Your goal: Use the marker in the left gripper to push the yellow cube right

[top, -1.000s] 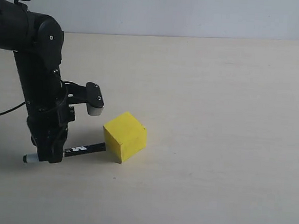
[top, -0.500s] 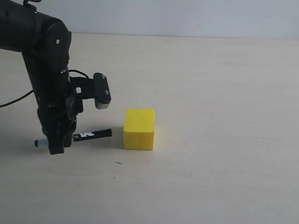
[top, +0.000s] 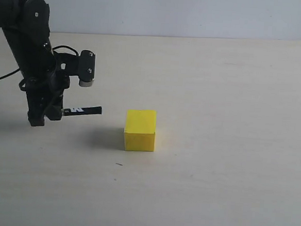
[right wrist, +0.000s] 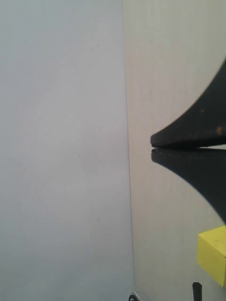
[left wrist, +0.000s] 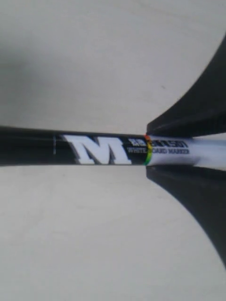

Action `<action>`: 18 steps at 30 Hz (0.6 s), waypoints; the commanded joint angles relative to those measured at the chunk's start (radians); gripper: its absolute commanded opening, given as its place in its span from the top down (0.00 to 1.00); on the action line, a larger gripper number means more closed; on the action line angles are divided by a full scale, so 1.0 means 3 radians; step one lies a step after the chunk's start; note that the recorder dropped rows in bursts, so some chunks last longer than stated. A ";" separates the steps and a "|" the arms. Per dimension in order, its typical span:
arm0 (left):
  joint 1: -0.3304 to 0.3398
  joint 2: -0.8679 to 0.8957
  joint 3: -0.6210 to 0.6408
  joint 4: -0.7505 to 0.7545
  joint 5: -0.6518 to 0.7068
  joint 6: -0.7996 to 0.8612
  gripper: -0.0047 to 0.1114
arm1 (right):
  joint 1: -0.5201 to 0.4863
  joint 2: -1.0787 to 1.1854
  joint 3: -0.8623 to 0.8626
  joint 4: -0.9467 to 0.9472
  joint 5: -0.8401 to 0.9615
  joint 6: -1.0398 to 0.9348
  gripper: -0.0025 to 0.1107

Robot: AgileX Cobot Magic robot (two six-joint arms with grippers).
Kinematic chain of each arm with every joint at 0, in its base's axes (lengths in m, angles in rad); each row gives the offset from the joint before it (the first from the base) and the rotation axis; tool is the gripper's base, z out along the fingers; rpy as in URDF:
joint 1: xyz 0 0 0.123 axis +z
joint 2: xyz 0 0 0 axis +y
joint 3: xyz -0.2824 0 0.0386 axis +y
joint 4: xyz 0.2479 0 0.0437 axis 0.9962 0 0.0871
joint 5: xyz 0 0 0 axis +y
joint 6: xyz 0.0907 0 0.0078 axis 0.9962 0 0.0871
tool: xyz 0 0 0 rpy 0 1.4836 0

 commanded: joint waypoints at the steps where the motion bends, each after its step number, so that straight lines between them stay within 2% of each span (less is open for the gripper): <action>1: 0.0021 0.0009 -0.0038 -0.0110 0.0131 0.0404 0.96 | 0.0004 -0.0019 0.0015 -0.0017 -0.0010 -0.0009 0.98; 9: -0.0056 0.0225 -0.0061 -0.0225 0.0092 0.0524 0.96 | 0.0004 -0.0019 0.0015 -0.0017 -0.0010 -0.0009 0.98; 12: -0.0179 0.0301 -0.0157 -0.0263 0.0077 0.0503 0.96 | 0.0004 -0.0019 0.0015 -0.0017 -0.0010 -0.0009 0.98; 18: -0.0481 0.0474 -0.0443 -0.0728 0.0077 0.0534 0.96 | 0.0004 -0.0019 0.0015 -0.0017 -0.0010 -0.0009 0.98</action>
